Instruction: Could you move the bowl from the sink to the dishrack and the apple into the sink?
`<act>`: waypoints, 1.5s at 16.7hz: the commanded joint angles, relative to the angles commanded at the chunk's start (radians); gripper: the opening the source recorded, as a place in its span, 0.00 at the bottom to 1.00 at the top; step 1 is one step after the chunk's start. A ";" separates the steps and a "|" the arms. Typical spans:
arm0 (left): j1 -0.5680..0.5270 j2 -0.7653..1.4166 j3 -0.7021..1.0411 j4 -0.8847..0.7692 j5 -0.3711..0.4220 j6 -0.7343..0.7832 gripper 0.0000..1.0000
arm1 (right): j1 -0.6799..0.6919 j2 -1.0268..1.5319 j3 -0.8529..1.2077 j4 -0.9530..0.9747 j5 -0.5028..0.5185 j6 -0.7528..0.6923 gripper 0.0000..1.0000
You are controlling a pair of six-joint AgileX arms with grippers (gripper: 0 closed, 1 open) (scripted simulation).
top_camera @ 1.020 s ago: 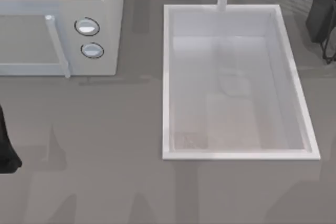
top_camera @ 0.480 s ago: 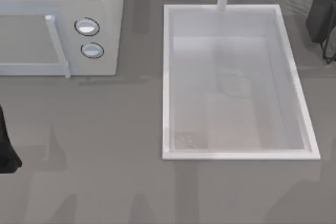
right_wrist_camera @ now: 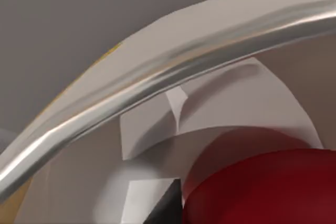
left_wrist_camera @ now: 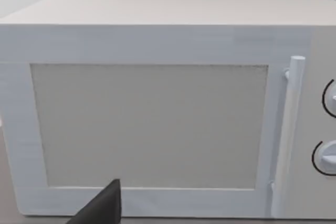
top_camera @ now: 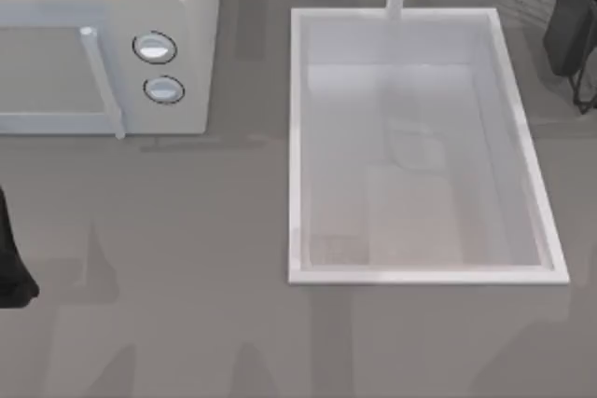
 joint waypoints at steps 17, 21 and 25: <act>0.000 0.000 0.000 0.000 0.000 0.000 1.00 | -0.015 -0.258 0.303 -0.473 -0.006 0.015 0.00; 0.000 0.000 0.000 0.000 0.000 0.000 1.00 | -0.013 -0.254 0.301 -0.470 -0.006 0.016 0.00; 0.000 0.000 0.000 0.000 0.000 0.000 1.00 | 0.055 -0.246 0.282 -0.366 0.035 0.033 0.00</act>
